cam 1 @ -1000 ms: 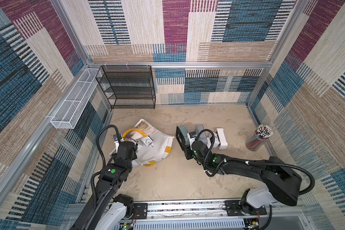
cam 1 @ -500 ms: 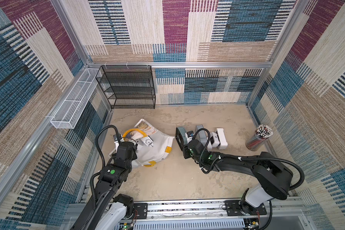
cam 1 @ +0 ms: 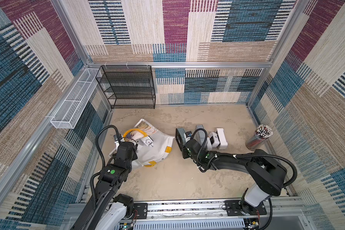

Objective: Take the alarm clock out of the canvas bag
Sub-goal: Place the alarm at the center of the board.

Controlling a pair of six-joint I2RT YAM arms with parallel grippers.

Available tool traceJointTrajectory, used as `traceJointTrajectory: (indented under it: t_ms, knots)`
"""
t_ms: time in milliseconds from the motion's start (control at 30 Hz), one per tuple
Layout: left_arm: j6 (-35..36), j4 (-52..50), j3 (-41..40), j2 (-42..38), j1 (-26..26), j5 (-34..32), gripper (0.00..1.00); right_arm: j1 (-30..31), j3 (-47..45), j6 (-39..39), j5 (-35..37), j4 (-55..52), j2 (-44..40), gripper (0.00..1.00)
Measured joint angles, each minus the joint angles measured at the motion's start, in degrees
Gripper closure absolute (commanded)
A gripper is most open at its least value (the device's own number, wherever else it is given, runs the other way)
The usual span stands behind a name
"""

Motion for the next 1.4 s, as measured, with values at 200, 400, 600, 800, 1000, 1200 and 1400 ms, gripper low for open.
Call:
traceJointTrajectory:
  t_ms: [200, 400, 600, 800, 1000, 1200, 1400]
  knots:
    - [0.0, 0.0, 0.0, -0.1, 0.0, 0.0, 1.0, 0.0, 0.2, 0.2, 0.2, -0.2, 0.2, 0.58]
    - [0.0, 0.0, 0.0, -0.2, 0.0, 0.1, 1.0, 0.0, 0.5, 0.2, 0.6, -0.9, 0.4, 0.49]
    - [0.0, 0.0, 0.0, -0.3, 0.0, 0.1, 1.0, 0.0, 0.6, 0.4, 0.6, -1.9, 0.6, 0.49]
    - [0.0, 0.0, 0.0, -0.3, 0.0, 0.2, 1.0, 0.0, 0.7, 0.6, 0.6, -2.1, 0.7, 0.48]
    - [0.2, 0.0, 0.0, -0.5, 0.0, 0.2, 1.0, 0.0, 0.6, 1.0, 0.6, -2.5, 0.6, 0.42]
    - [0.2, 0.0, 0.0, -0.7, 0.0, 0.5, 1.0, 0.0, 0.3, 1.1, 0.6, -2.5, -0.3, 0.32]
    - [0.2, 0.0, 0.0, -0.8, 0.0, 1.7, 1.0, 0.0, -0.5, 1.2, 0.5, -2.4, -1.6, 0.21]
